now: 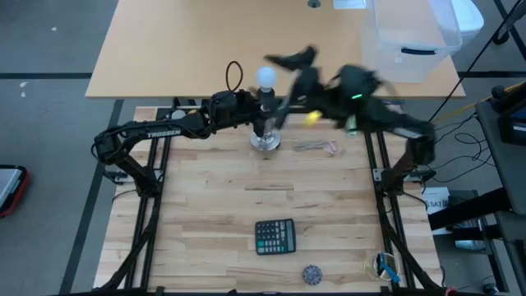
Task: Screw lightbulb
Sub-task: Remove the light bulb from the lamp
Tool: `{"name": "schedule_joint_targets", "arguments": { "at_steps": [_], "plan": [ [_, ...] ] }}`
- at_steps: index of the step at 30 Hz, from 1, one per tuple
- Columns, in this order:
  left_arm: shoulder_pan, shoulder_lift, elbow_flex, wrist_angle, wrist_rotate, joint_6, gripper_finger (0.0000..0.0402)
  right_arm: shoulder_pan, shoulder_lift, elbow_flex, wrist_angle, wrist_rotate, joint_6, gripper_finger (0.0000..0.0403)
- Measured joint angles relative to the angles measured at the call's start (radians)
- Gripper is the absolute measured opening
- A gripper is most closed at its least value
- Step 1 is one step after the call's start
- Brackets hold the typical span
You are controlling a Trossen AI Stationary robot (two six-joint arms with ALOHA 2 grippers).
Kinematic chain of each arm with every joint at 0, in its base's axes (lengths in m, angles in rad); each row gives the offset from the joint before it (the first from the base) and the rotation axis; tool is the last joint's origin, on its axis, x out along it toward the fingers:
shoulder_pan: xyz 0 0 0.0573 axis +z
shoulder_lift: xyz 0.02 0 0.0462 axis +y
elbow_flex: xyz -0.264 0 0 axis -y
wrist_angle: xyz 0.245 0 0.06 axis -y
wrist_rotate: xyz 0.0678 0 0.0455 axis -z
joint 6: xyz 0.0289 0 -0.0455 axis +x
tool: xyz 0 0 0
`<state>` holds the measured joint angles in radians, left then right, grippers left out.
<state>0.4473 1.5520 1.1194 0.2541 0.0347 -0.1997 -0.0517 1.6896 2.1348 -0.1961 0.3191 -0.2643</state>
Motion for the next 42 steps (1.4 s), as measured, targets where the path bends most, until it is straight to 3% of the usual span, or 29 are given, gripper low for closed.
{"name": "schedule_joint_targets", "arguments": {
  "at_steps": [7, 17, 23, 27, 31, 36, 39, 42],
  "plan": [
    [0.000, 0.000, 0.000, -0.007, 0.001, 0.002, 0.0174, -0.071, -0.218, 0.001, -0.258, 0.118, -0.127, 0.0373],
    [0.000, 0.000, 0.000, -0.007, 0.004, -0.001, 0.0174, -0.374, -0.543, 0.001, -0.551, 0.154, -0.141, 0.0373],
    [0.000, 0.000, 0.000, -0.007, 0.005, 0.000, 0.0174, -0.423, -0.674, -0.003, -0.767, 0.148, -0.021, 0.0373],
    [-0.001, 0.000, 0.000, -0.007, 0.005, 0.000, 0.0174, -0.423, -0.750, -0.130, -0.821, 0.120, 0.108, 0.0373],
    [-0.003, 0.000, 0.000, -0.007, 0.010, 0.000, 0.0174, -0.423, -0.833, -0.412, -0.651, 0.072, 0.170, 0.0373],
    [-0.004, 0.000, 0.000, -0.007, 0.025, 0.002, 0.0174, -0.423, -0.900, -0.832, -0.155, -0.041, 0.226, 0.0373],
    [-0.004, 0.000, 0.000, -0.006, 0.038, 0.021, 0.0174, -0.422, -0.887, -1.018, 0.153, -0.091, 0.277, 0.0373],
    [-0.004, 0.000, 0.000, -0.006, 0.039, 0.025, 0.0174, -0.417, -0.826, -1.126, 0.334, -0.097, 0.359, 0.0373]
  ]
}}
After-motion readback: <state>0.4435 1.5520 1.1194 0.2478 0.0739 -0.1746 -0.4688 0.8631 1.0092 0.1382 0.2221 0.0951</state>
